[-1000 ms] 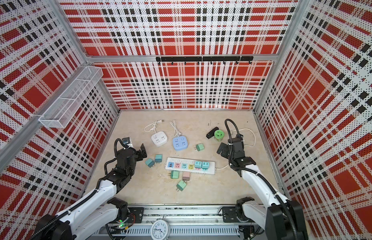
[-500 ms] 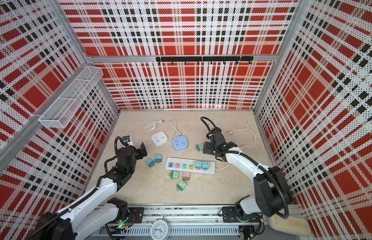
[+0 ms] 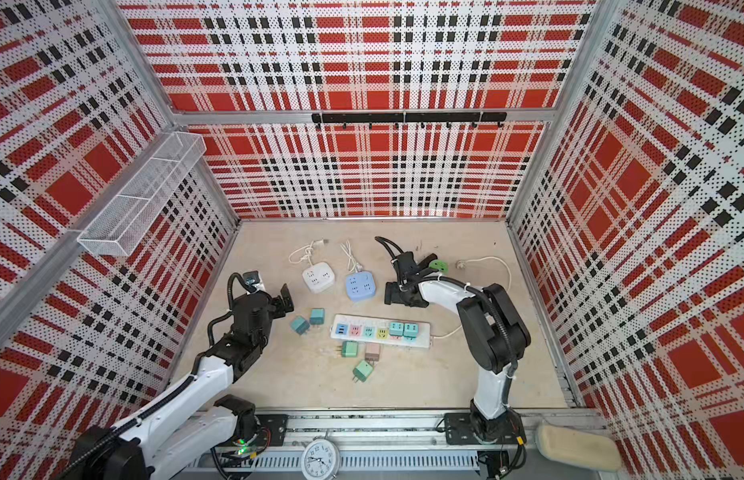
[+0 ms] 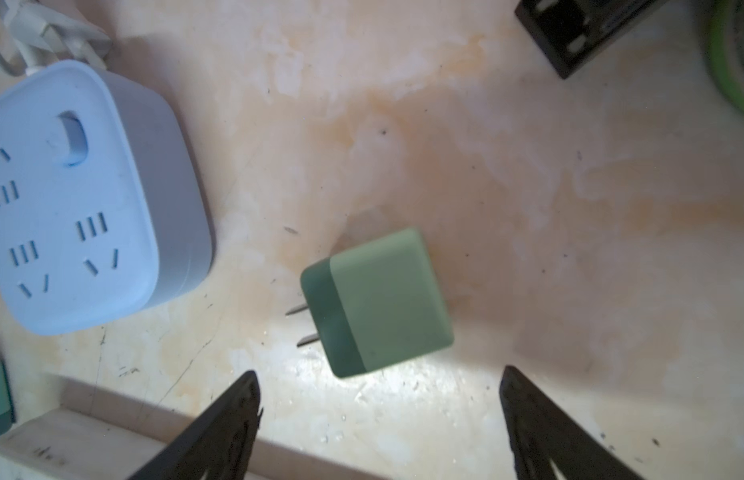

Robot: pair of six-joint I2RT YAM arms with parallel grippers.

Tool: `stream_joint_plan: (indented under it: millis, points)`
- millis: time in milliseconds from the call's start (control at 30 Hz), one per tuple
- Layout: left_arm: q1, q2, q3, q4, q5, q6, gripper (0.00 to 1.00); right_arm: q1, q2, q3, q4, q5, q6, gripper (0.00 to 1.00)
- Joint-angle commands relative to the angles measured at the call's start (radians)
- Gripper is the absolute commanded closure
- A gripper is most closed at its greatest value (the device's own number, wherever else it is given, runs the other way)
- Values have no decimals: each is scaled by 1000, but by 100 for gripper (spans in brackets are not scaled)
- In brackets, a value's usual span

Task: Insert the plug
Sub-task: 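Lower the right gripper and close it on the green adapter near the blue box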

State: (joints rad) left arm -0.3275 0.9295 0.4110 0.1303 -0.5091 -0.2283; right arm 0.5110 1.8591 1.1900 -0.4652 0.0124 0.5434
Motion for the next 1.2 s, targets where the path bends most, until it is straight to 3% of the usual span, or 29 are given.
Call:
stream_joint_plan:
  millis: [0, 267, 433, 767, 967, 1167]
  points:
    - [10, -5, 4, -4, -5, -28, 1, 3, 44, 57, 36, -33, 30, 9]
    - [11, -16, -3, -4, -7, -30, 1, 4, 129, 136, 63, -71, 55, 11]
    - [12, -21, -5, -3, -8, -32, 1, 4, 183, 207, 40, -72, 53, 18]
    - [15, -26, -8, -3, -10, -35, 1, 55, 226, 296, -98, 80, 10, 23]
    - [16, -40, -15, -3, -11, -37, 1, 71, 226, 289, -168, 191, 6, 22]
    - [16, -45, -18, -3, -12, -37, 1, 74, 219, 262, -192, 231, 4, 22]
